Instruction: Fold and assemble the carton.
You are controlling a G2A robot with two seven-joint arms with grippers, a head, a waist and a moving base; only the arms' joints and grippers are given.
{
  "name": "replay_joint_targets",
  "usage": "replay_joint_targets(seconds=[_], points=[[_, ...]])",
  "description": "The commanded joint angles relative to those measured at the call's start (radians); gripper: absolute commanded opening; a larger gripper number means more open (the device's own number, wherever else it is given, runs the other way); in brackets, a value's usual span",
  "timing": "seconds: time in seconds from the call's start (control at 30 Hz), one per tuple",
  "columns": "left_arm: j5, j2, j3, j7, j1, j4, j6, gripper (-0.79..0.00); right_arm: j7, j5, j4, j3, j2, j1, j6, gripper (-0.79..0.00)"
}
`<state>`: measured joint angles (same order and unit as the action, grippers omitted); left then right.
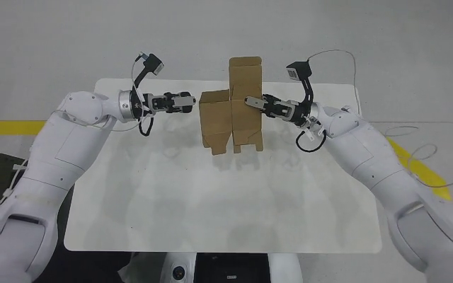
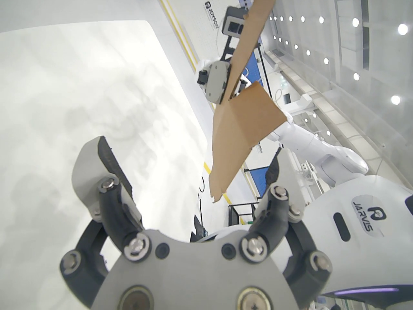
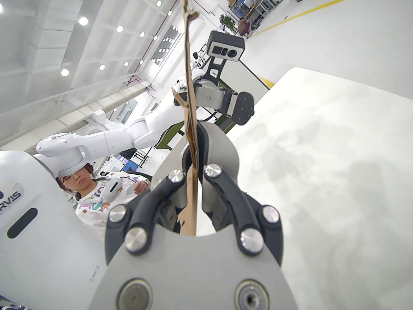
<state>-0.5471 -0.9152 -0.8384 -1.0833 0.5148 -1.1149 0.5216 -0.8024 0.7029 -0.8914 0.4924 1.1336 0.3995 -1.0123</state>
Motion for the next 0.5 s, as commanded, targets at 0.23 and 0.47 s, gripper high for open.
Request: replay_joint_targets(seconds=[0.23, 0.47], points=[[0.024, -0.005, -0.013, -0.002, 0.024, -0.039, -0.031, 0.000, 0.078, -0.067, -0.054, 0.034, 0.000, 0.046, 0.056, -0.785], [0.045, -0.009, -0.022, -0.012, 0.047, -0.080, -0.047, 0.000, 0.159, -0.144, -0.076, 0.057, 0.018, 0.074, 0.106, -0.785]])
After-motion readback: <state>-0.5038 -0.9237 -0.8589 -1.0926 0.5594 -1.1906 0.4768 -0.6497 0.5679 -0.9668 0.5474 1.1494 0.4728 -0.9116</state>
